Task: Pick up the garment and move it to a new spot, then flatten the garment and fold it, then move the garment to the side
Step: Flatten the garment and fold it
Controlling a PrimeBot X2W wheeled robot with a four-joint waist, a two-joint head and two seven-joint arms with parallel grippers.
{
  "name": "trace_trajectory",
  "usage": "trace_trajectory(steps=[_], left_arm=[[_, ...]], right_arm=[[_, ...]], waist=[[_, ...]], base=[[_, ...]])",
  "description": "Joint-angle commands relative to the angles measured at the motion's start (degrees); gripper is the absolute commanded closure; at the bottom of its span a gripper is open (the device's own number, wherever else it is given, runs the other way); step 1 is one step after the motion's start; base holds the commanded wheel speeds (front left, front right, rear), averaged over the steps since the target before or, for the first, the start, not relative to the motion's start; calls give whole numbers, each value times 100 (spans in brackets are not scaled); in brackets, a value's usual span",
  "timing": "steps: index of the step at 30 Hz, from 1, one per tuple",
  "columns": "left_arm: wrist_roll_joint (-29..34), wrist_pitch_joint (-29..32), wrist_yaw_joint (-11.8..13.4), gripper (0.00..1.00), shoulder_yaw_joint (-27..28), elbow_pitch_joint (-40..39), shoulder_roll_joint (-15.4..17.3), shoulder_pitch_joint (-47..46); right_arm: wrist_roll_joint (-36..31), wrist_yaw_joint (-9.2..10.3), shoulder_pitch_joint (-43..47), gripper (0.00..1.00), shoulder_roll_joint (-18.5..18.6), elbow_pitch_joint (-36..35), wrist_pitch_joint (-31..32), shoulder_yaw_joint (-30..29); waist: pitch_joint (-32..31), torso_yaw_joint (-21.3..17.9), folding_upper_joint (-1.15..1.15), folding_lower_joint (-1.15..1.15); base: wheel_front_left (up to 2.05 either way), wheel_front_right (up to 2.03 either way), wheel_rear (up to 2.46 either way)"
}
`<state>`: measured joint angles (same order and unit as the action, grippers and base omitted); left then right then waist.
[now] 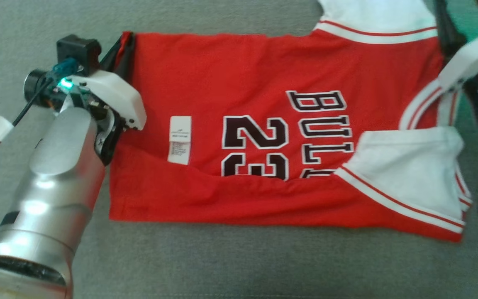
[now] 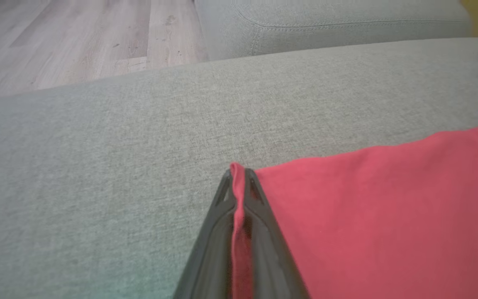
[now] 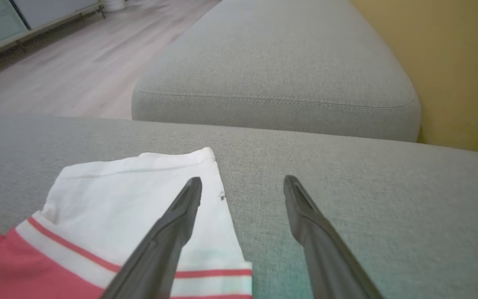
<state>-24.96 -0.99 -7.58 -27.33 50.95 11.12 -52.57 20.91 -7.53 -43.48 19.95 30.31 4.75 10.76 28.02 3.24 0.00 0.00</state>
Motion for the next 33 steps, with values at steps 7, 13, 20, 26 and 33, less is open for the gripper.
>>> trace_trajectory(steps=[7, 13, 20, 26, 33], left_arm=[[-117, -468, 10, 100, -334, -341, -7, -440], [-125, -851, 9, 100, -672, -397, -306, -593], [-306, -1060, 9, 100, -968, -265, -435, -644], [-448, -1267, 50, 100, -981, -100, -358, -709], [-133, -1396, 510, 100, -561, -691, -171, -730]], right_arm=[[-277, 4, -945, 0, 382, 653, 578, 255], [-379, 4, -1381, 0, 708, 1137, 778, 607], [-387, 4, -1535, 0, 749, 1719, 910, 763], [-275, 4, -1699, 100, 833, 1885, 446, 764], [-577, 4, -2115, 100, 616, 1906, -1205, 296]], waist=[[237, 690, 0, 0], [375, 1144, 0, 0], [388, 1331, 0, 0], [292, 1301, 0, 0], [45, 1128, 0, 0]], base=[[0, 0, 0], [0, 0, 0], [0, 0, 0], [0, 0, 0], [0, 0, 0]])
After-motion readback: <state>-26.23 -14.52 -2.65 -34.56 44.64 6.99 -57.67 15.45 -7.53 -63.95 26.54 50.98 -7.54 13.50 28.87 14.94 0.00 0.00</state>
